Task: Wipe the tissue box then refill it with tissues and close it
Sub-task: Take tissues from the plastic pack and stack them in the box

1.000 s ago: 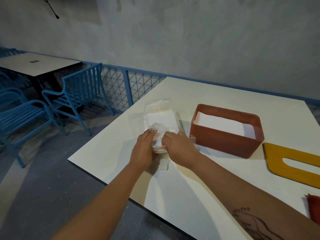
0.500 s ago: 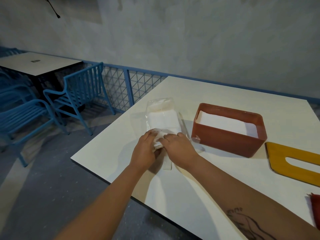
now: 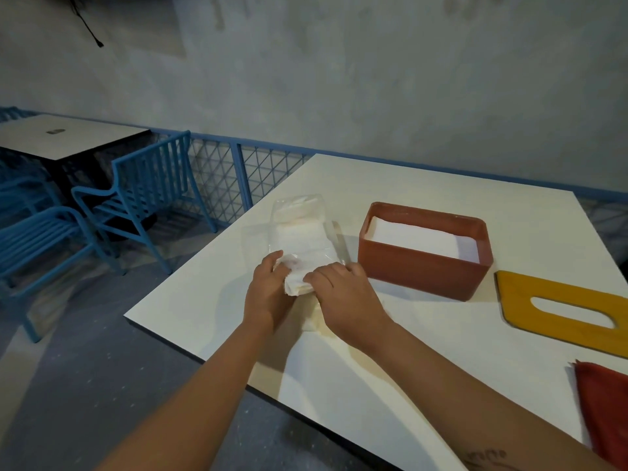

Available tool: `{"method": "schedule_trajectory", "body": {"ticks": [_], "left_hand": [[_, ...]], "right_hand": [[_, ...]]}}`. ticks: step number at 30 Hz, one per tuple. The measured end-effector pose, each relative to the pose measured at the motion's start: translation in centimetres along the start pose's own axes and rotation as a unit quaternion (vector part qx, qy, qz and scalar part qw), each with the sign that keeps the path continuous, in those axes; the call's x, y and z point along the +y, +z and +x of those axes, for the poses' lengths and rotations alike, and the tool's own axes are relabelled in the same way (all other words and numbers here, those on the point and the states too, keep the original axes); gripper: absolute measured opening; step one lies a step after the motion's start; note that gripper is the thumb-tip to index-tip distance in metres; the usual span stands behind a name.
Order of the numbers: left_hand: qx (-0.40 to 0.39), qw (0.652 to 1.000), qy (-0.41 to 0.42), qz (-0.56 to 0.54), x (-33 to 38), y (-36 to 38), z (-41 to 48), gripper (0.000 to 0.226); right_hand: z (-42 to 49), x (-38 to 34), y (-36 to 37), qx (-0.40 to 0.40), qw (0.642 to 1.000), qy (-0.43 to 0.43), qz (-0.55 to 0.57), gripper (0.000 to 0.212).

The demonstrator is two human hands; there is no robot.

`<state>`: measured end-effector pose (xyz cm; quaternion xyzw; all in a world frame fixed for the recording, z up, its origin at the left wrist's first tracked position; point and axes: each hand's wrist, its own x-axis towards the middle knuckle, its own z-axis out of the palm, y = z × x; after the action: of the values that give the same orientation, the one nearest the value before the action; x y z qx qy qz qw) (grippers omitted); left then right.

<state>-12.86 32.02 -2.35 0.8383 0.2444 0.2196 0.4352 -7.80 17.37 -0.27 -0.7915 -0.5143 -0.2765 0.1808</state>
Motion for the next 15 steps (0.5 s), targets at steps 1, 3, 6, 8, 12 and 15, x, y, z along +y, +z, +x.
{"method": "schedule_trajectory", "body": {"ticks": [1, 3, 6, 8, 12, 15], "left_hand": [[0.001, 0.999, -0.028, -0.028, 0.4, 0.0, -0.1, 0.038], [-0.004, 0.996, -0.056, -0.075, 0.8, -0.2, -0.3, 0.041], [0.013, 0.998, -0.042, -0.047, 1.1, -0.4, -0.8, 0.045], [0.035, 0.995, 0.037, 0.091, 1.2, -0.4, -1.1, 0.037], [0.063, 0.977, 0.123, 0.162, 2.7, -0.7, -2.2, 0.03], [0.083, 0.979, 0.129, 0.137, 5.0, -0.9, -2.9, 0.029]], "right_hand": [[-0.2, 0.0, -0.6, 0.007, 1.0, 0.005, 0.013, 0.031], [-0.6, 0.3, -1.9, 0.015, 0.999, 0.022, 0.037, 0.031], [-1.6, 1.1, -3.8, 0.037, 0.992, 0.059, 0.103, 0.025], [-2.1, 1.9, -5.1, 0.048, 0.982, 0.101, 0.153, 0.023], [-3.2, 3.7, -7.7, 0.067, 0.942, 0.19, 0.267, 0.017], [-4.2, 5.1, -9.9, 0.068, 0.869, 0.279, 0.403, 0.011]]}}
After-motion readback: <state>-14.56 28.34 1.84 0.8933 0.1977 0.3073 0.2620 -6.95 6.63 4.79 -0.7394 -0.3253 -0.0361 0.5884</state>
